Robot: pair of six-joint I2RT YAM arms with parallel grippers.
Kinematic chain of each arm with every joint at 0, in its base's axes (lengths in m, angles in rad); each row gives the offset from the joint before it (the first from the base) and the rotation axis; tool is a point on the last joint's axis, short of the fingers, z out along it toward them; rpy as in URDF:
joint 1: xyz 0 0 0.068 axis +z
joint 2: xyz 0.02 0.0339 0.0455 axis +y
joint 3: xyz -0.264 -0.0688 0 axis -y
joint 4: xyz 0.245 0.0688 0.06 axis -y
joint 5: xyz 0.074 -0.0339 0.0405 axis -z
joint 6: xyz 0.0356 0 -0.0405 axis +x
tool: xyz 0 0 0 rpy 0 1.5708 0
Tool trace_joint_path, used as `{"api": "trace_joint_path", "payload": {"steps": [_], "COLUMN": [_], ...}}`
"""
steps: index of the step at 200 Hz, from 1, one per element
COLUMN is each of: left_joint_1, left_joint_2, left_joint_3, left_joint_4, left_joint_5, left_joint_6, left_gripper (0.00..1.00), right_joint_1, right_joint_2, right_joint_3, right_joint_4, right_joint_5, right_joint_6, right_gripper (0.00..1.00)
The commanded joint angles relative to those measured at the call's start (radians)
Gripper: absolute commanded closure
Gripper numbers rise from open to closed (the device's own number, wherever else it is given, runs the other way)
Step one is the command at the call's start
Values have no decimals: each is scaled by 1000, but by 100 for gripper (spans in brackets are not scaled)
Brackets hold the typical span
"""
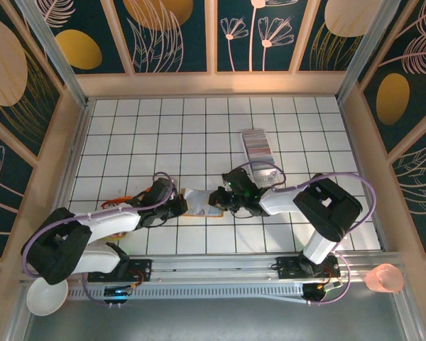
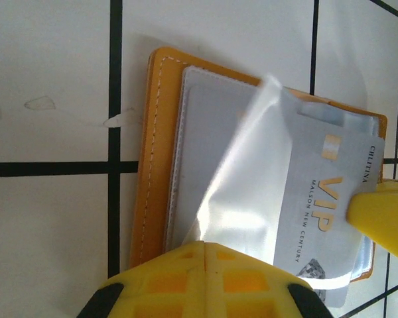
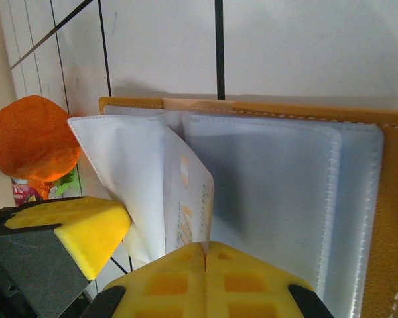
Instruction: Put the credit cards into the card holder
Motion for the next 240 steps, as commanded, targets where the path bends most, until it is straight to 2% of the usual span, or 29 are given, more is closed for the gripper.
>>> {"api": "trace_joint_path", "payload": {"steps": [1,42,143,215,240], "left_joint_1": [-3,-3,-2,-2,-2], "left_joint_2": [16,18,-39,-79,-111], "left_joint_3": [0,-10,-22,-26,-29], "left_joint_4": [0,-10,-39,-79,-98], "left_joint_5": [-34,-43,-39,-58,-87], "left_joint_6": [18,23,29,22,22], "left_gripper": [100,100,100,76,73], "right_joint_1": [5,5,14,20,23], "right_joint_2": [-7,-7,36,51,53], "right_joint_3": [19,41,56,61,67], "right_joint_4": [-104,-133,-35,-5,-9], "right_joint_5": [59,62,31,30,30], "right_joint_6": [-41,-66,-43,-37,-37], "right_gripper": [100,100,100,100,100]}}
